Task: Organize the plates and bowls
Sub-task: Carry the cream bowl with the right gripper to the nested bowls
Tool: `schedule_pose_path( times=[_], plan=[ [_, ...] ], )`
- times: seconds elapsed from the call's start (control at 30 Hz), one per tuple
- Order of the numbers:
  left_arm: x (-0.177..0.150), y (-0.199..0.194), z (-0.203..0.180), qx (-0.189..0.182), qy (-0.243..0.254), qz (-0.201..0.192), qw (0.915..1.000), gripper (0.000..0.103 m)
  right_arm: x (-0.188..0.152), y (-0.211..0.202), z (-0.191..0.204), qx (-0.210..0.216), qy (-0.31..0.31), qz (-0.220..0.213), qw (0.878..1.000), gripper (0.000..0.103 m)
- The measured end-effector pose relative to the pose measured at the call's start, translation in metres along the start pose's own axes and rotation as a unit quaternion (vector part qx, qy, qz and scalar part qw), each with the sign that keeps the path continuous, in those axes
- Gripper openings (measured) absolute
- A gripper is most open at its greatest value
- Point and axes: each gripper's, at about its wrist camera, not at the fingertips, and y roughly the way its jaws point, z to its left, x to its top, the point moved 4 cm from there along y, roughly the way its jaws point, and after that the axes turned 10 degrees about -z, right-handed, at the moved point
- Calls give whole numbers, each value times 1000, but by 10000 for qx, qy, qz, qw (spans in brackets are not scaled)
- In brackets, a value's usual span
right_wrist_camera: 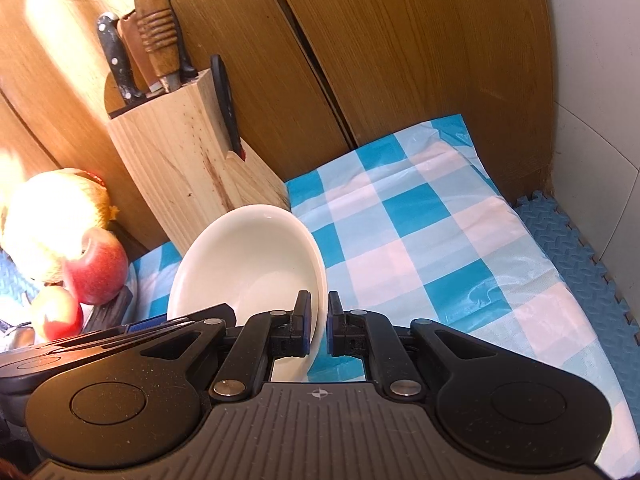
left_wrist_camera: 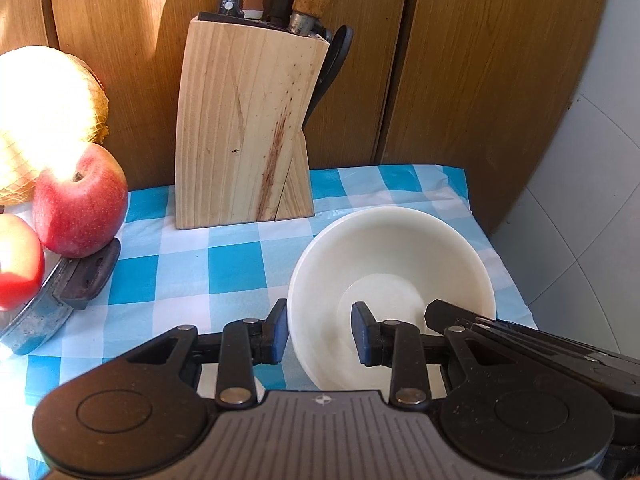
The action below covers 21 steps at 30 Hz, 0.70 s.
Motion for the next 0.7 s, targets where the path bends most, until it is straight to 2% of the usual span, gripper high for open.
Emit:
schedule_pose_path(
  times=[0.7],
  plan=[
    [-6, -86, 38, 176, -80, -586, 9981, 27, -8, -56, 61, 563, -418, -264, 9972, 11]
  ],
)
